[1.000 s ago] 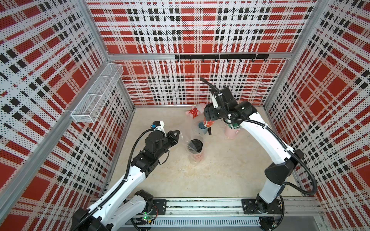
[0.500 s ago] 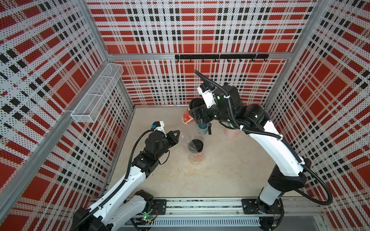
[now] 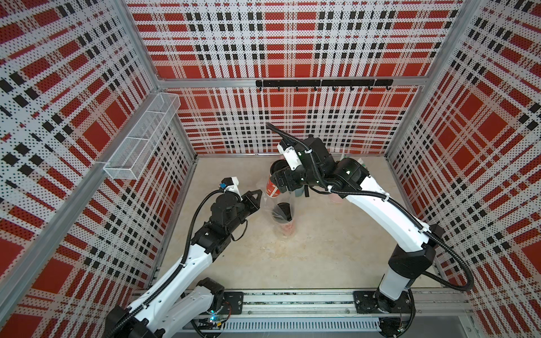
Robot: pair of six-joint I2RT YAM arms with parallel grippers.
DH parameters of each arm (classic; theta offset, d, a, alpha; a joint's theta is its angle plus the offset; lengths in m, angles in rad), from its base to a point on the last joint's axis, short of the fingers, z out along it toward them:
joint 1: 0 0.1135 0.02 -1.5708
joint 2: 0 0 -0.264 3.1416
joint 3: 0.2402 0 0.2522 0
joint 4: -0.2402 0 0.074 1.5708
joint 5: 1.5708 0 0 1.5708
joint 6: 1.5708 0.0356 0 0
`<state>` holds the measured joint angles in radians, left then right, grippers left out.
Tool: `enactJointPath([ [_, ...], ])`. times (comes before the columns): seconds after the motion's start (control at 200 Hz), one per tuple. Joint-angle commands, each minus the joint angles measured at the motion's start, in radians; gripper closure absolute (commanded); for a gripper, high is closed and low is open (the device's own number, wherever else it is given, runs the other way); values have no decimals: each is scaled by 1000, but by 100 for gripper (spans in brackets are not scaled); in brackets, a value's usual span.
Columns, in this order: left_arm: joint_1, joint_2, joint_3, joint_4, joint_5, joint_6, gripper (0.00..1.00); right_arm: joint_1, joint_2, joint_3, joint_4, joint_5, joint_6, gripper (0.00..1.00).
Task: Pack milk tea into plastic carrier bags
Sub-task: Place the milk tea cup in the plastic carrier bag.
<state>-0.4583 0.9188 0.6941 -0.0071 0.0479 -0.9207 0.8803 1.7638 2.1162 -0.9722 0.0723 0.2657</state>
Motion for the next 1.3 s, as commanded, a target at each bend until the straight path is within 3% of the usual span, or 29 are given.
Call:
enactJointPath([
  [0.0, 13, -9, -11, 25, -4, -1, 100, -2, 27, 16, 19, 14, -2, 13],
  [0.195, 11, -20, -20, 19, -21, -4, 100, -2, -3, -8, 20, 44, 7, 12],
  [0.381, 12, -18, -27, 32, -16, -4, 100, -1, -10, -31, 89, -67, 9, 12],
  [0.626, 12, -38, -31, 26, -22, 0, 100, -1, 39, -27, 103, -72, 16, 12],
  [0.987, 13, -52, -41, 15, -23, 3, 100, -1, 86, 7, 40, 80, -8, 13],
  [1.293, 12, -46, -53, 21, -20, 3, 100, 16, 105, -5, 65, -6, -13, 13],
])
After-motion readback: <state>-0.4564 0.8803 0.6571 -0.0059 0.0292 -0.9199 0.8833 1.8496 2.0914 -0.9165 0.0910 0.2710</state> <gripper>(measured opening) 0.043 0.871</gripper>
